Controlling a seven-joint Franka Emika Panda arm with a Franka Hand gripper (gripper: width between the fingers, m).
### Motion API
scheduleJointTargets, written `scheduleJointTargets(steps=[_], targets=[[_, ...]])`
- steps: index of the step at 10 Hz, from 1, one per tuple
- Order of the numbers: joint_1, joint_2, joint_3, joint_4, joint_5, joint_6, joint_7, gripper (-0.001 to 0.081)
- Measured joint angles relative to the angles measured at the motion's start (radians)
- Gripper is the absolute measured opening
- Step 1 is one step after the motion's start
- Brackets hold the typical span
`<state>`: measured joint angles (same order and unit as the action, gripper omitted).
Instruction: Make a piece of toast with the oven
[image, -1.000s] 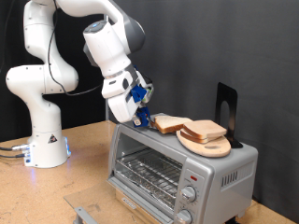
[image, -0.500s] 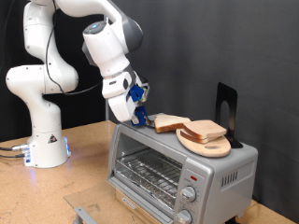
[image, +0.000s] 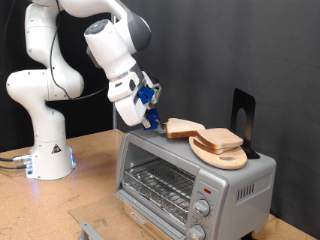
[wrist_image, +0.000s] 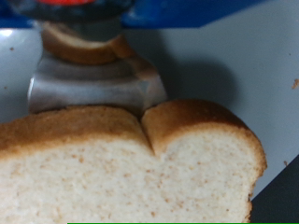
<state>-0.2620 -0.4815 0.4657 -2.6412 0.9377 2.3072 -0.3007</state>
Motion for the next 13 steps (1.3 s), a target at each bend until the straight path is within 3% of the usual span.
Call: scheduleJointTargets(steps=[13], targets=[[0.004, -0.080, 0.001, -0.028, 0.018, -0.017, -0.005, 0.0493]])
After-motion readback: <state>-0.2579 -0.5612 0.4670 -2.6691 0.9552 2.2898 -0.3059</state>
